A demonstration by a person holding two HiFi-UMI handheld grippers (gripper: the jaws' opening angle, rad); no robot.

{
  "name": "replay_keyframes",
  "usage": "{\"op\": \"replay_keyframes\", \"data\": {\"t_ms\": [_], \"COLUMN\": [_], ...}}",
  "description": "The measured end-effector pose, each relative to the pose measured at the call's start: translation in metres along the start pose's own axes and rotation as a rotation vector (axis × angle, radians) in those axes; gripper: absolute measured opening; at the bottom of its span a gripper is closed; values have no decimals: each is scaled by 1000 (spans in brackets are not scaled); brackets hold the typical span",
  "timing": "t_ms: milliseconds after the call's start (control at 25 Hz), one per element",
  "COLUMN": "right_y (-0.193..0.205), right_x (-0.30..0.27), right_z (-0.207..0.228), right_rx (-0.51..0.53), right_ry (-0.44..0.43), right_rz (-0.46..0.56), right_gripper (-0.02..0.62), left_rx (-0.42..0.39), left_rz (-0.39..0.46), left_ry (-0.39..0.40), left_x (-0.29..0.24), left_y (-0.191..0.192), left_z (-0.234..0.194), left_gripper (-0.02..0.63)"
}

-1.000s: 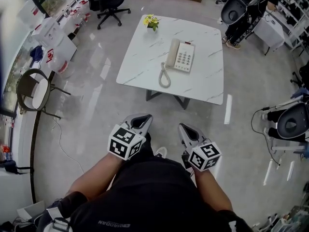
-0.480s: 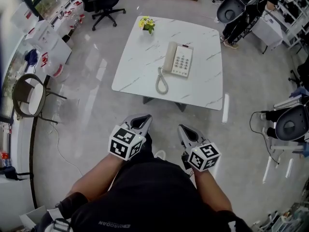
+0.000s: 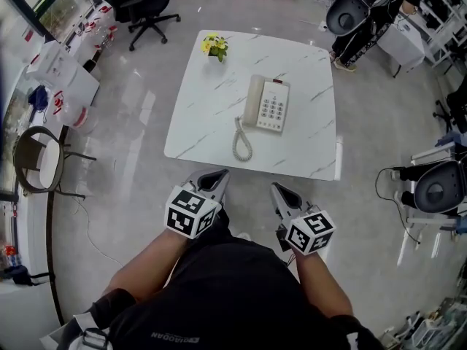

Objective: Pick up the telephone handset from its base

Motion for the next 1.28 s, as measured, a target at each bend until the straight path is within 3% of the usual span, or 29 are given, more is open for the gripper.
{"op": "replay_keyframes", "data": {"t_ms": [800,1280], "right_y": [-88,-108], "right_x": [-90,-124], "right_z": [40,44], "right_rx": [-39,-75], "right_ry": [151,194], "right_rz": [51,71], "right_gripper": [2,2], "left_rx": [-91,-146], "left_rz": [-5,-25], "left_ry": [104,171], "left_x": [-61,-81], "left_y": [-97,-112], "left_z": [-110,-144], "left_gripper": [3,3]}}
Point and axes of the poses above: the fingertips, and each gripper's own axes: x backward along the fingers, z to its right, y out of its underside, the point moved 6 cm from there along x, backward along the fingers, and after that the axes turned 6 degrees about -z, right-handed, at the moved point
